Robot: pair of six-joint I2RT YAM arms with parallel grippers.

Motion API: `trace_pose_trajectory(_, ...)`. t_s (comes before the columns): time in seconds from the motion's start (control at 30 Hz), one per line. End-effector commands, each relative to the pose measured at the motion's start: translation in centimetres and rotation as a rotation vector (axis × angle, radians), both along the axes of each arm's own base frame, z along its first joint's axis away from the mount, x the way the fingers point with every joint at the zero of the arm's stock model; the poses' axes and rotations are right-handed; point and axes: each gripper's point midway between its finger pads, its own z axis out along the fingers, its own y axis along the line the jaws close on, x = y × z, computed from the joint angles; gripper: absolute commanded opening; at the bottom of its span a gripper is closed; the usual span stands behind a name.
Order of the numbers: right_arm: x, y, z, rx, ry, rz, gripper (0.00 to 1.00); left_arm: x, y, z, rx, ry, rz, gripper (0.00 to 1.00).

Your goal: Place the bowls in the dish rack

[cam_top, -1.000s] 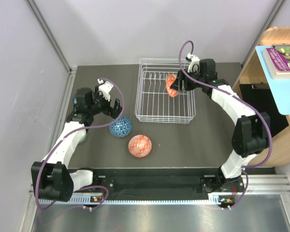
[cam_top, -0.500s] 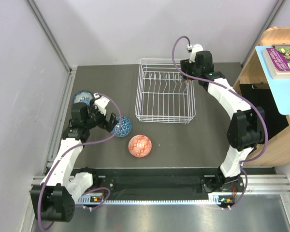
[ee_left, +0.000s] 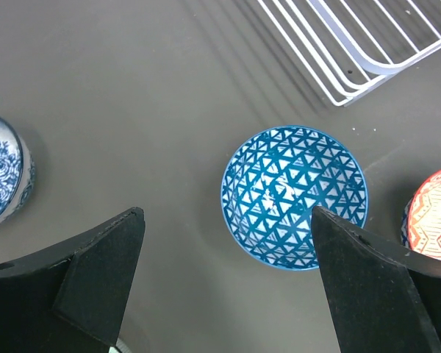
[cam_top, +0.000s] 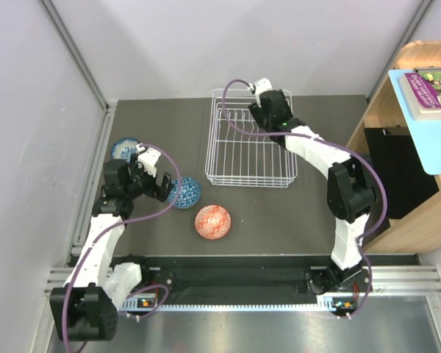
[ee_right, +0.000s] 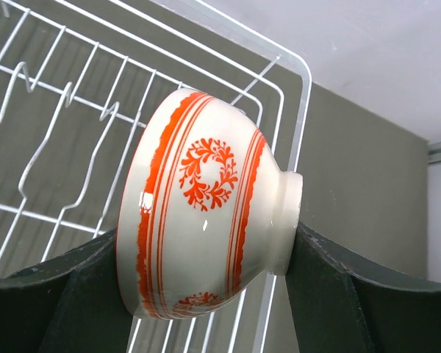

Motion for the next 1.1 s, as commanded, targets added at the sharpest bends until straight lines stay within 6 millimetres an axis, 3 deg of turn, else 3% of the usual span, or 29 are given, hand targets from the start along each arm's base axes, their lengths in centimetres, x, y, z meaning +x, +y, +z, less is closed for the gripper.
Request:
trace_pose_trajectory(0.0, 2.1, -0.5, 6.1, -0.034, -0.217, -0.111, 0.0, 0.5, 0.6, 1.2, 0.011, -0.065, 0.013, 0.99)
trace_pose_trajectory(0.23, 2.5, -0.3, 5.6, -0.071, -0.226, -0.137, 0.0, 0.6, 0.9, 0.9, 0.009, -0.059, 0.027, 0.99)
trace_pose_trajectory(0.83, 3.8, 1.0, -0.3, -0.115, -0.123, -0.111, 0.0, 0.3, 0.7, 0.5, -0.006, -0.044, 0.003, 0.99)
trace_pose_trajectory(1.07, 4.8, 2.5, -0.8, -0.108, -0.124, -0.093, 0.02, 0.1, 0.5, 0.1, -0.008, -0.032, -0.01, 0.99)
